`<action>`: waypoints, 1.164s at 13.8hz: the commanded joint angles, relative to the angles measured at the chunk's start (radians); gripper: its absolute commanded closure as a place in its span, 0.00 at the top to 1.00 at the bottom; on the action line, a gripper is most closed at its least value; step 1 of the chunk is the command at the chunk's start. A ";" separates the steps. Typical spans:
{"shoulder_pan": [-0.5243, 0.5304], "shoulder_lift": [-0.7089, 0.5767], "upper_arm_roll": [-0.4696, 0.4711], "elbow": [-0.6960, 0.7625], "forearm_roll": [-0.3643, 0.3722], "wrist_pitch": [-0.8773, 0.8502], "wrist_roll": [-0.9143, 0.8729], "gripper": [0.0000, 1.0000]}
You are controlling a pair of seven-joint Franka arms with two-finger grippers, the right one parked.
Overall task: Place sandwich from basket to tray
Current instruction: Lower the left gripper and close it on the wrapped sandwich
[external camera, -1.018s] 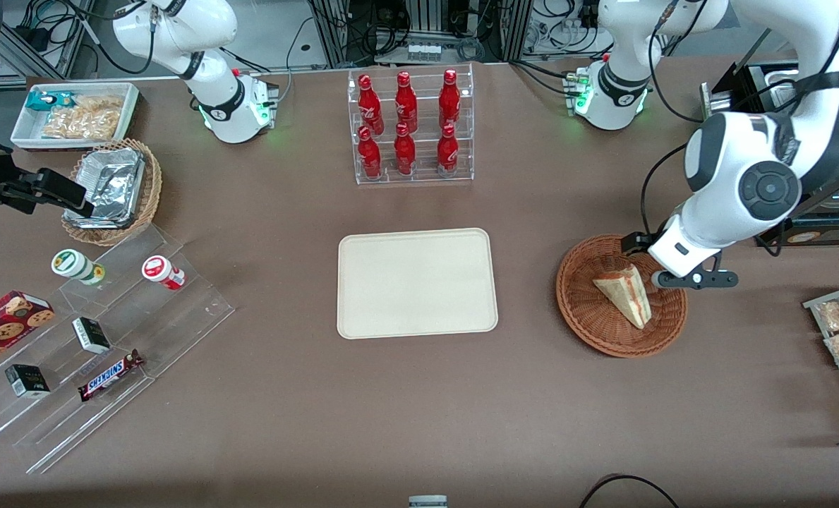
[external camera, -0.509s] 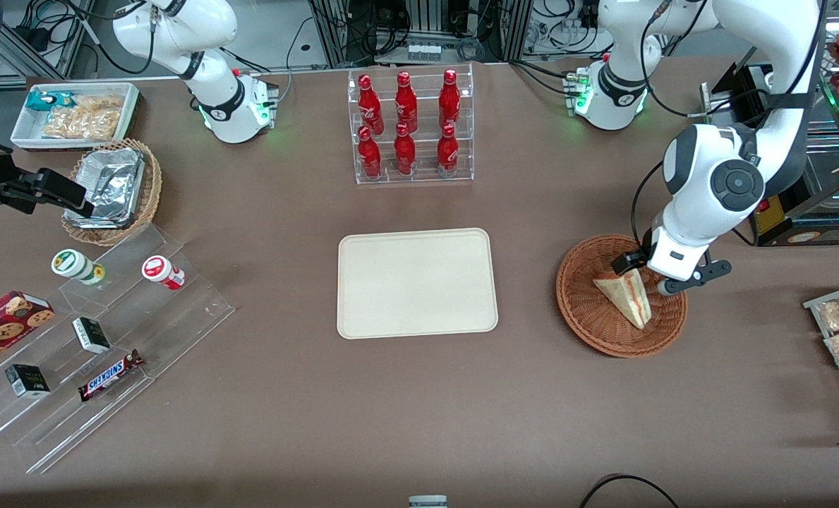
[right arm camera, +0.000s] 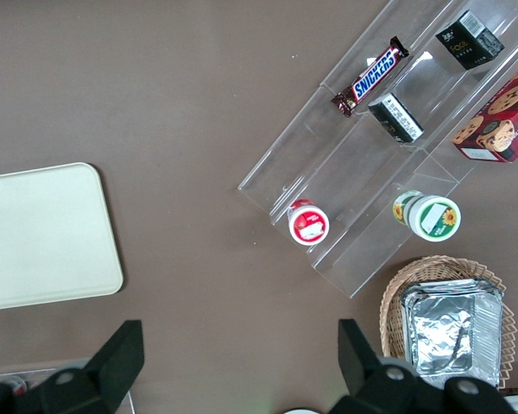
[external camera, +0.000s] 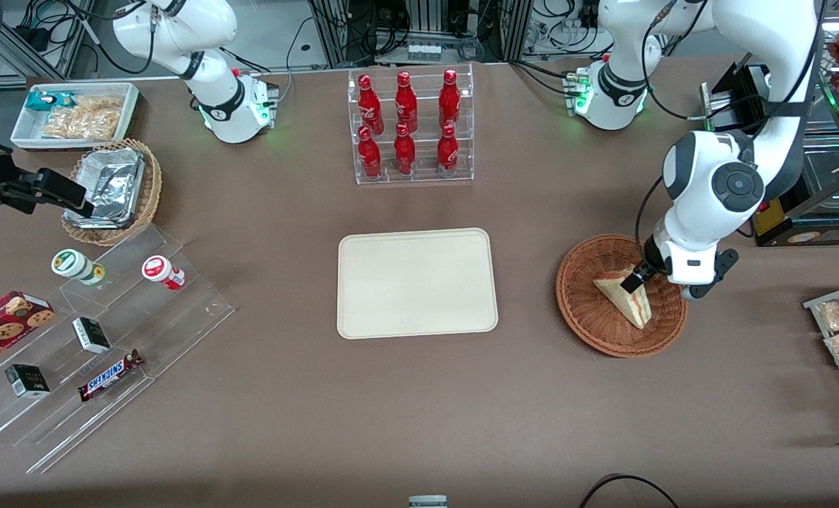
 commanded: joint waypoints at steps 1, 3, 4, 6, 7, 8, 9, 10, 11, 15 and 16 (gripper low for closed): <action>0.013 0.033 -0.010 -0.005 -0.003 0.039 -0.026 1.00; 0.013 0.062 -0.010 -0.003 -0.005 0.054 -0.026 1.00; 0.013 0.075 -0.010 -0.003 -0.005 0.063 -0.026 1.00; 0.013 0.095 -0.010 -0.003 -0.006 0.071 -0.026 1.00; 0.013 0.099 -0.010 -0.003 -0.008 0.071 -0.027 1.00; 0.013 0.102 -0.010 -0.003 -0.008 0.071 -0.026 1.00; 0.013 0.104 -0.010 -0.002 -0.009 0.069 -0.029 0.93; 0.013 0.115 -0.010 0.004 -0.040 0.069 -0.050 0.68; 0.012 0.122 -0.010 0.013 -0.072 0.069 -0.065 0.35; 0.012 0.113 -0.010 0.088 -0.072 -0.034 -0.052 0.10; 0.010 0.113 -0.010 0.133 -0.074 -0.108 -0.040 0.10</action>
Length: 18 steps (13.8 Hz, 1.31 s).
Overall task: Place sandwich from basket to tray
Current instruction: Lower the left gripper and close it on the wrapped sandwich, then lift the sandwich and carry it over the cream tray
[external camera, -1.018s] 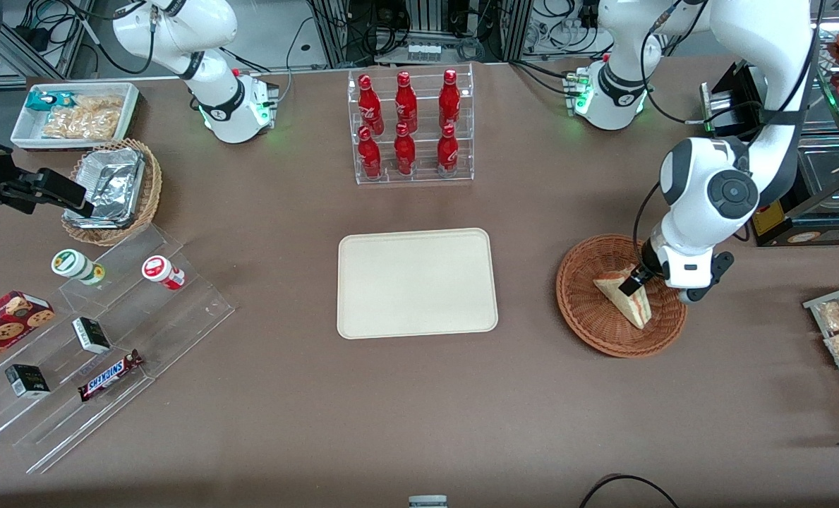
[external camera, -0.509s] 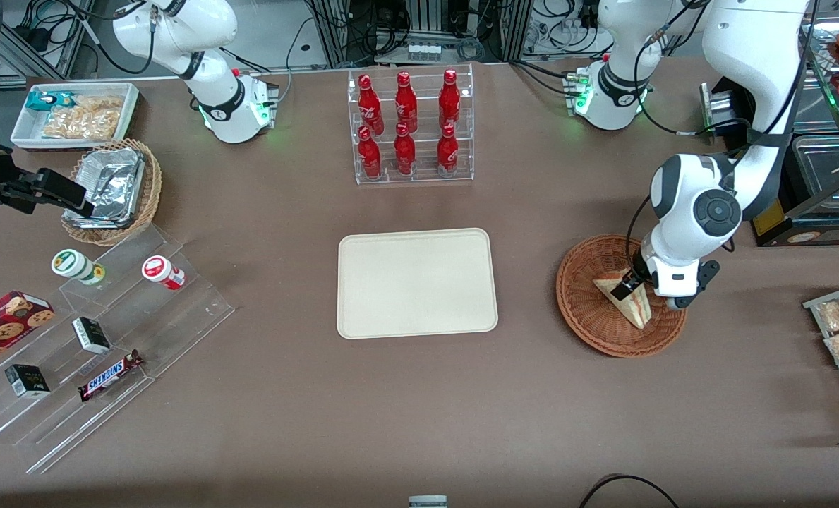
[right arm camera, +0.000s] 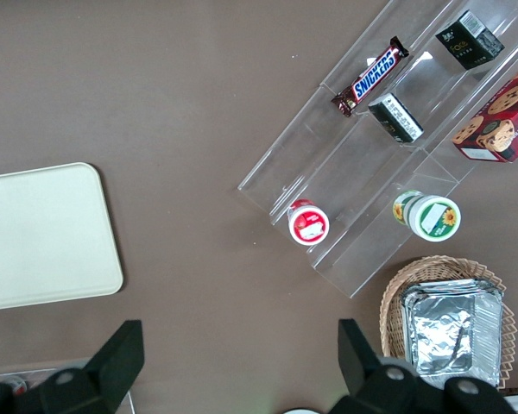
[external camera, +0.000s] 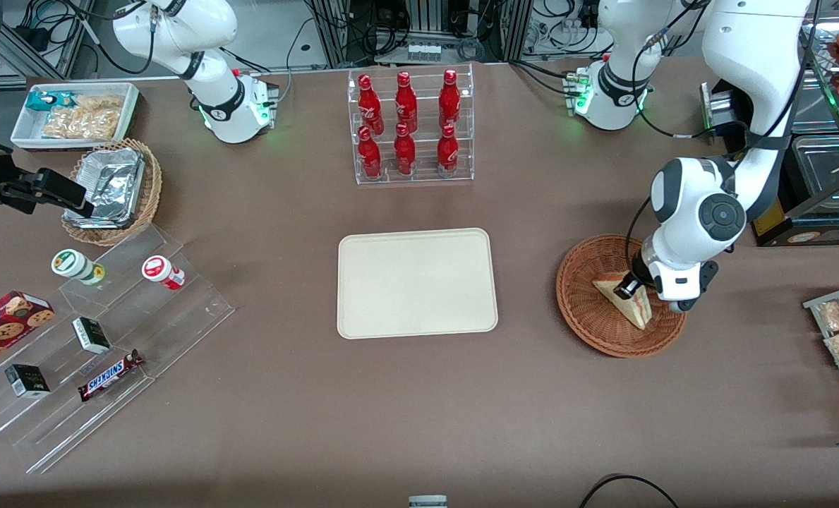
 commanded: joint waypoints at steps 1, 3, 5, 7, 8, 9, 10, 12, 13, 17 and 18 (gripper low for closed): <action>0.008 0.000 -0.011 0.125 -0.013 -0.184 0.014 0.10; 0.007 -0.005 -0.011 0.205 -0.010 -0.326 0.058 0.10; -0.001 -0.005 -0.015 0.259 -0.010 -0.433 0.115 0.10; -0.033 -0.005 -0.020 0.297 -0.008 -0.486 0.149 0.10; -0.062 0.000 -0.020 0.311 -0.007 -0.505 0.162 0.10; -0.099 0.003 -0.020 0.317 -0.005 -0.513 0.173 0.10; -0.140 0.007 -0.020 0.317 -0.005 -0.508 0.175 0.10; -0.228 0.042 -0.020 0.351 -0.004 -0.503 0.164 0.09; -0.269 0.068 -0.020 0.384 -0.004 -0.503 0.161 0.09; -0.415 0.226 -0.020 0.555 -0.004 -0.490 0.161 0.09; -0.443 0.254 -0.020 0.584 -0.011 -0.478 0.153 0.09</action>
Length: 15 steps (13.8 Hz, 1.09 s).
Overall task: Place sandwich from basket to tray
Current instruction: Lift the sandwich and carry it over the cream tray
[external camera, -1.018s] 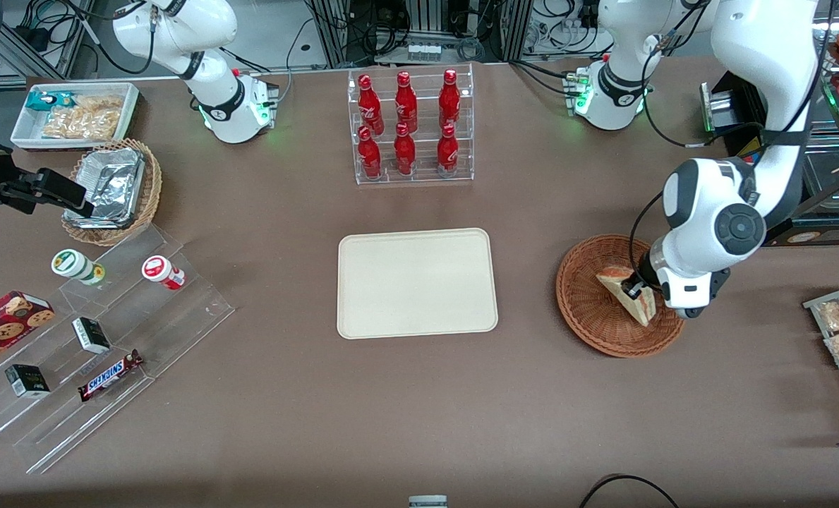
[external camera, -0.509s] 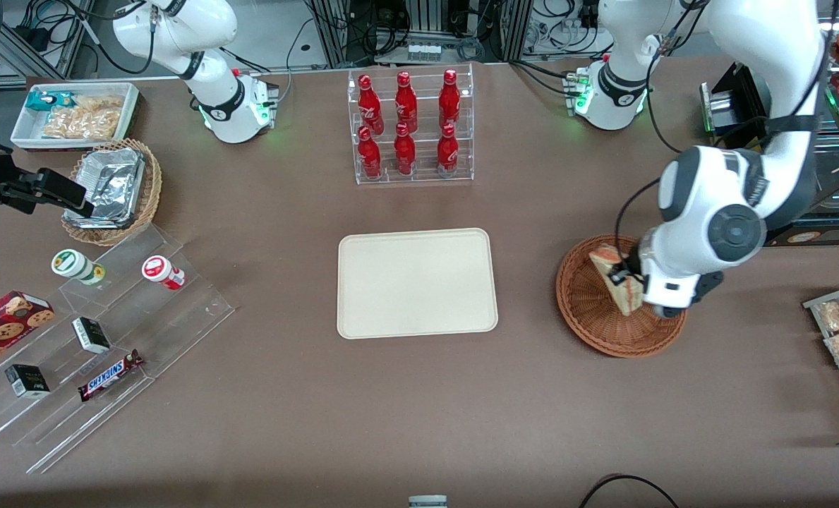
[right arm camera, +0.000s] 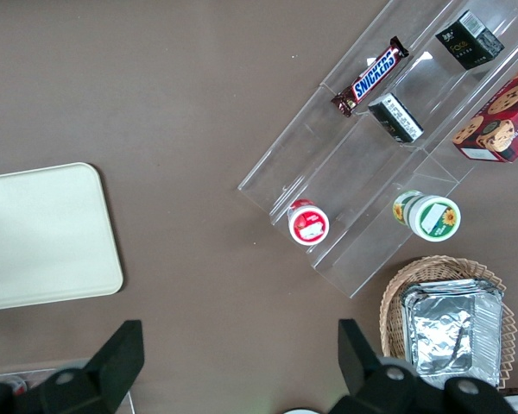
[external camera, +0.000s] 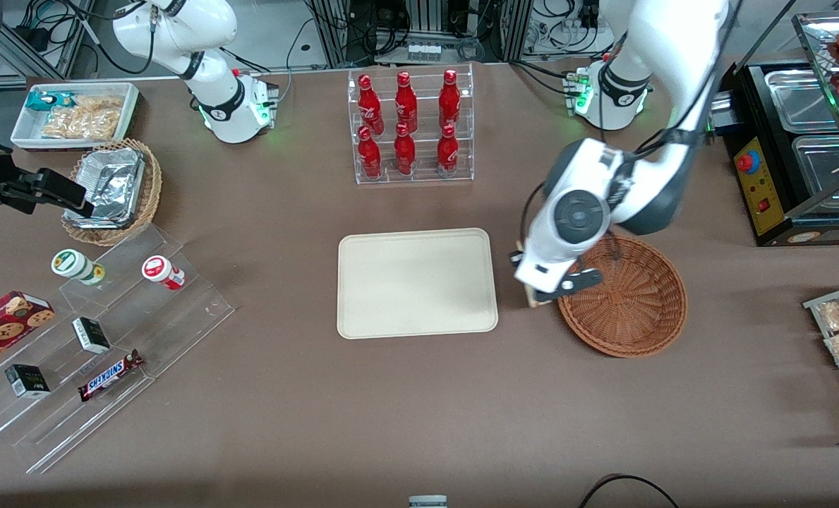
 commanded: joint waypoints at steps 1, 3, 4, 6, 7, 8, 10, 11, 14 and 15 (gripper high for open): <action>-0.083 0.117 0.014 0.141 -0.011 0.013 -0.016 0.09; -0.137 0.157 0.014 0.170 -0.010 0.073 -0.088 0.09; -0.163 0.179 0.014 0.184 -0.010 0.102 -0.117 0.09; -0.200 0.215 0.014 0.204 -0.011 0.151 -0.160 0.09; -0.220 0.229 0.014 0.211 -0.010 0.180 -0.196 0.09; -0.238 0.242 0.014 0.215 -0.008 0.211 -0.222 0.09; -0.275 0.265 0.015 0.216 -0.005 0.262 -0.254 0.09; -0.284 0.272 0.017 0.218 -0.005 0.277 -0.262 0.09; -0.300 0.289 0.018 0.233 -0.004 0.285 -0.263 0.09; -0.300 0.300 0.020 0.247 -0.002 0.285 -0.262 0.09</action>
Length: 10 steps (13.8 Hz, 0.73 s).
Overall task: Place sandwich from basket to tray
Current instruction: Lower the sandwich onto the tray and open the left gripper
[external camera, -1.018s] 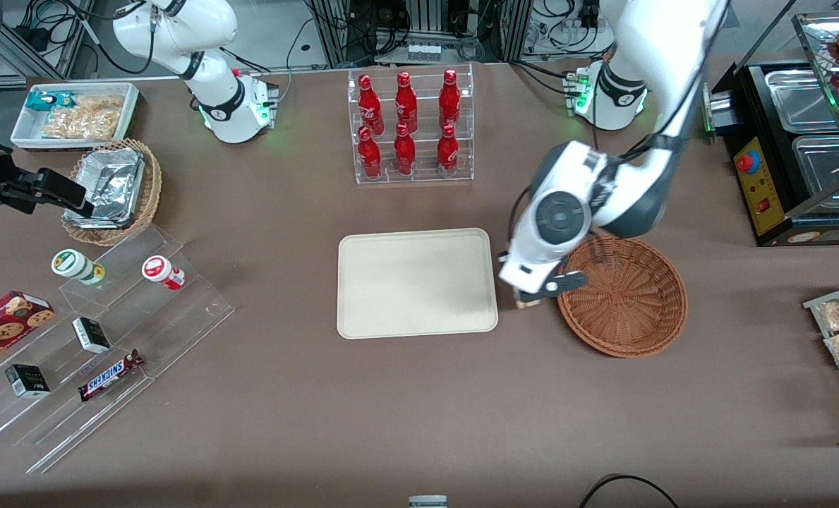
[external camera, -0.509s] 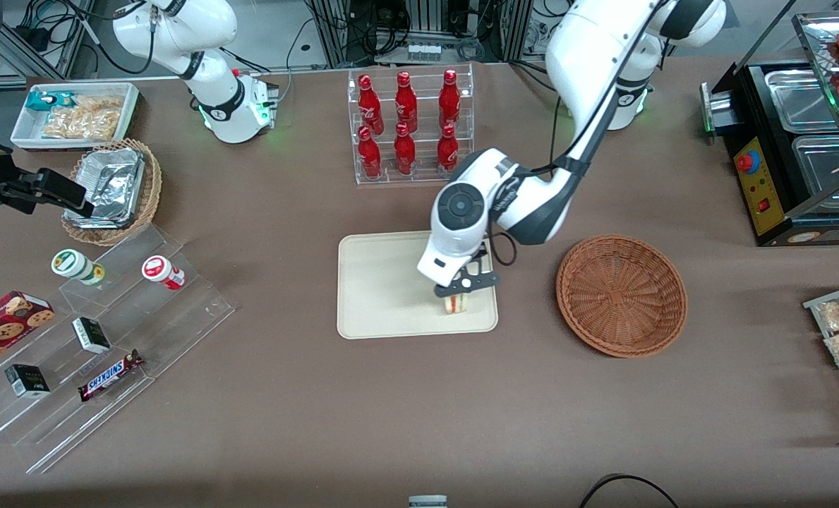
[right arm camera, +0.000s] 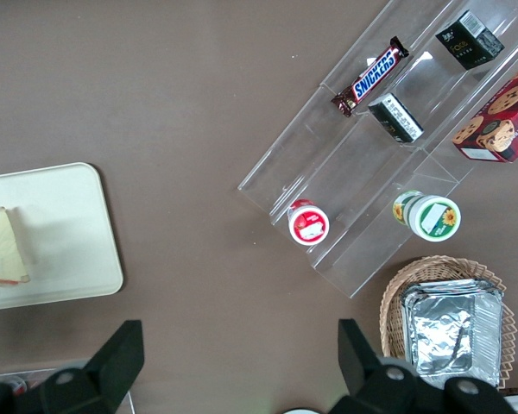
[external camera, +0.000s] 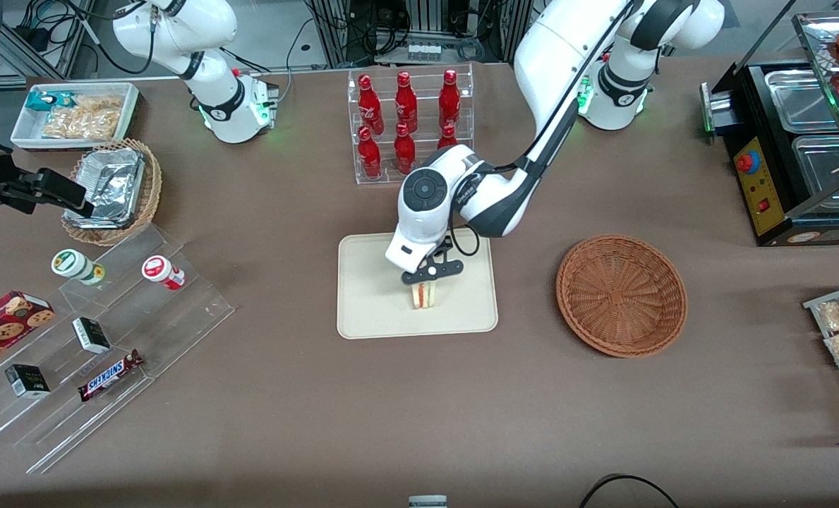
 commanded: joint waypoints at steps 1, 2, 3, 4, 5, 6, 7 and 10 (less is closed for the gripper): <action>-0.017 0.043 0.019 0.061 -0.002 -0.003 -0.018 0.09; -0.020 0.051 0.020 0.067 -0.001 -0.003 -0.022 0.09; -0.021 0.051 0.020 0.067 -0.001 -0.003 -0.029 0.14; -0.021 0.051 0.020 0.065 0.015 -0.003 -0.032 0.32; -0.021 0.051 0.020 0.065 0.021 -0.003 -0.038 0.58; -0.021 0.051 0.020 0.065 0.021 -0.003 -0.042 1.00; -0.020 0.047 0.020 0.067 0.024 -0.003 -0.039 1.00; -0.014 0.004 0.020 0.067 0.019 -0.014 -0.042 1.00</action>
